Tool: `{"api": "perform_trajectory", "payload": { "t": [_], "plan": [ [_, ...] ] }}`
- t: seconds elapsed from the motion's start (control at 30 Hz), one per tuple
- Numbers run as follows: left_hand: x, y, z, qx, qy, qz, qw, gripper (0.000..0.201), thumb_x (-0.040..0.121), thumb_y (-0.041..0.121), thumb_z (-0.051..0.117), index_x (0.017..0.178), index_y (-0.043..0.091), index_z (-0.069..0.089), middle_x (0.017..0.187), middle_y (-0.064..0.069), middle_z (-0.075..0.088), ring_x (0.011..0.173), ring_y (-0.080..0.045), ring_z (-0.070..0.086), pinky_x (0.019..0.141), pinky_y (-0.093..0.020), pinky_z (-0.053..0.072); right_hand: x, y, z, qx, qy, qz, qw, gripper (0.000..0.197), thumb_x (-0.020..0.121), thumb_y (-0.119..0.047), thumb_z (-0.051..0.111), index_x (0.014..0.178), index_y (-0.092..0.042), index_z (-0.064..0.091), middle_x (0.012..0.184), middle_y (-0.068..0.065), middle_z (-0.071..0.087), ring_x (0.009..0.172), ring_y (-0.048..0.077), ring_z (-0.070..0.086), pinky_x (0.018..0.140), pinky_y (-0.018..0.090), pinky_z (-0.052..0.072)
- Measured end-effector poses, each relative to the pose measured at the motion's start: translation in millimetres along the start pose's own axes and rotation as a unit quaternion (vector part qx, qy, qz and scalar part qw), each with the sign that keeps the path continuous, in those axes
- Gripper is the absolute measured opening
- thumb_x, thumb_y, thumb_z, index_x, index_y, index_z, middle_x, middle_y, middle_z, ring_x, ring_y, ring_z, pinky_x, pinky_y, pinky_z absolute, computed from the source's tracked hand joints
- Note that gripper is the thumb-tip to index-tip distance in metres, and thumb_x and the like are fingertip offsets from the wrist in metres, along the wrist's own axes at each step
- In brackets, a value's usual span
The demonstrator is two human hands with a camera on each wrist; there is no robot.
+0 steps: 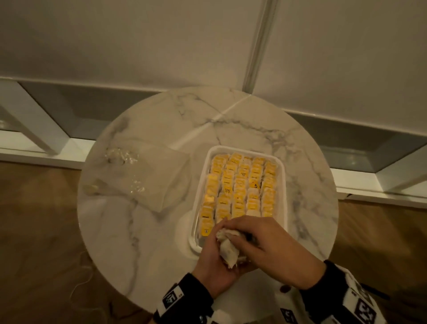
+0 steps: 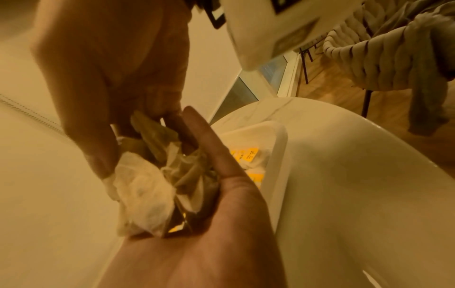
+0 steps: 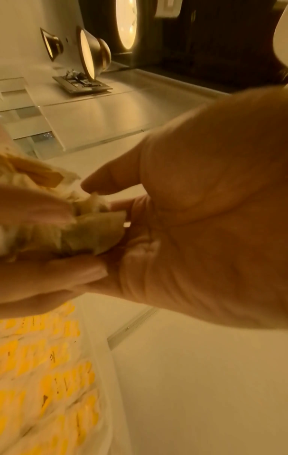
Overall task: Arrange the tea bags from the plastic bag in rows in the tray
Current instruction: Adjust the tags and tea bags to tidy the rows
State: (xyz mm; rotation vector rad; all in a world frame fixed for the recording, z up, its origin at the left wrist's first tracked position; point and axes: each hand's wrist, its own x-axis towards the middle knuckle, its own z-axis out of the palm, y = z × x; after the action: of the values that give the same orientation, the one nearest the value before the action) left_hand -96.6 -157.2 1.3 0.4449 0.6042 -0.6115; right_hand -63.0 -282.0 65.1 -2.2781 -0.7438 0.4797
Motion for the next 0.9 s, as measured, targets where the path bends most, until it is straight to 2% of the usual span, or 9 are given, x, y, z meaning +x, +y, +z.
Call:
{"api": "perform_trajectory", "payload": {
  "t": [0.07,0.17,0.27,0.33,0.43,0.53,0.7,0.8,0.9],
  "plan": [
    [-3.5,2.0,-7.3,-0.008,0.007,-0.008,1.000,0.053,0.095,0.048,0.047,0.087,0.007,0.078,0.093,-0.016,0.074,0.082,-0.028,0.073,0.064,-0.039,0.059,-4.6,-0.6,4.6,-0.042,-0.020,-0.004,0.999,0.034,0.100,-0.035,0.049,0.131,-0.027,0.060,0.129,-0.014,0.061,0.116,0.001,0.054,0.098,0.024,0.043],
    [-8.0,5.3,-20.0,-0.023,0.021,-0.011,0.999,0.051,0.096,0.047,0.046,0.082,0.008,0.075,0.081,-0.012,0.071,0.072,-0.025,0.071,0.060,-0.036,0.058,-7.7,-4.5,12.6,-0.067,-0.049,-0.007,0.996,0.042,0.102,-0.037,0.042,0.143,-0.029,0.048,0.145,-0.017,0.047,0.132,-0.003,0.040,0.110,0.020,0.032],
    [-15.7,9.5,-29.9,-0.037,0.016,-0.003,0.999,0.048,0.096,0.041,0.045,0.082,0.004,0.072,0.071,-0.013,0.068,0.057,-0.024,0.068,0.049,-0.032,0.056,-5.3,-16.6,19.8,-0.053,-0.066,-0.017,0.996,0.043,0.104,-0.033,0.042,0.147,-0.031,0.042,0.150,-0.018,0.040,0.137,-0.004,0.032,0.113,0.013,0.023],
    [-19.9,14.1,-38.2,-0.039,0.012,0.007,0.999,0.043,0.091,0.037,0.047,0.085,0.003,0.072,0.072,-0.014,0.069,0.057,-0.026,0.068,0.050,-0.032,0.057,-1.7,-24.1,21.7,-0.042,-0.057,-0.014,0.997,0.043,0.103,-0.032,0.042,0.147,-0.032,0.042,0.152,-0.018,0.037,0.138,-0.004,0.030,0.110,0.005,0.018],
    [-24.0,21.2,-54.0,-0.028,0.020,0.035,0.999,0.043,0.087,0.036,0.047,0.079,0.007,0.077,0.084,-0.015,0.071,0.073,-0.028,0.068,0.070,-0.039,0.055,4.9,-28.3,24.4,-0.011,-0.018,-0.023,1.000,0.041,0.099,-0.038,0.044,0.138,-0.032,0.052,0.144,-0.016,0.046,0.133,-0.003,0.038,0.106,0.009,0.032],
    [-26.7,27.9,-65.9,-0.029,0.024,0.031,0.999,0.043,0.085,0.040,0.050,0.083,0.006,0.076,0.092,-0.017,0.067,0.078,-0.030,0.063,0.070,-0.043,0.056,12.2,-23.2,30.9,0.011,0.018,-0.041,0.999,0.030,0.091,-0.030,0.055,0.119,-0.024,0.066,0.123,-0.011,0.062,0.116,0.002,0.055,0.089,0.023,0.053],
    [-28.3,38.9,-66.5,-0.008,0.023,0.040,0.999,0.045,0.094,0.035,0.045,0.086,0.007,0.079,0.094,-0.021,0.072,0.081,-0.031,0.073,0.066,-0.050,0.059,27.4,-15.8,45.6,-0.047,0.034,-0.048,0.997,0.011,0.082,-0.014,0.071,0.091,-0.019,0.075,0.099,-0.005,0.065,0.084,0.008,0.061,0.071,0.027,0.055],
    [-29.5,38.9,-67.1,0.015,0.030,0.052,0.998,0.052,0.103,0.013,0.034,0.076,0.011,0.078,0.072,-0.010,0.071,0.070,-0.025,0.068,0.057,-0.038,0.058,30.8,-16.6,54.8,-0.084,-0.002,-0.070,0.994,0.010,0.084,-0.016,0.068,0.091,-0.018,0.075,0.100,-0.003,0.063,0.082,0.011,0.061,0.068,0.028,0.054],
    [-38.4,43.4,-60.7,0.004,0.006,0.053,0.999,0.046,0.097,0.026,0.041,0.078,0.004,0.076,0.073,-0.014,0.070,0.067,-0.024,0.070,0.060,-0.037,0.059,32.3,-21.6,57.4,-0.099,-0.023,-0.078,0.992,0.018,0.092,-0.026,0.059,0.097,-0.017,0.073,0.106,-0.003,0.062,0.087,0.012,0.061,0.073,0.033,0.054]
  ]
}}
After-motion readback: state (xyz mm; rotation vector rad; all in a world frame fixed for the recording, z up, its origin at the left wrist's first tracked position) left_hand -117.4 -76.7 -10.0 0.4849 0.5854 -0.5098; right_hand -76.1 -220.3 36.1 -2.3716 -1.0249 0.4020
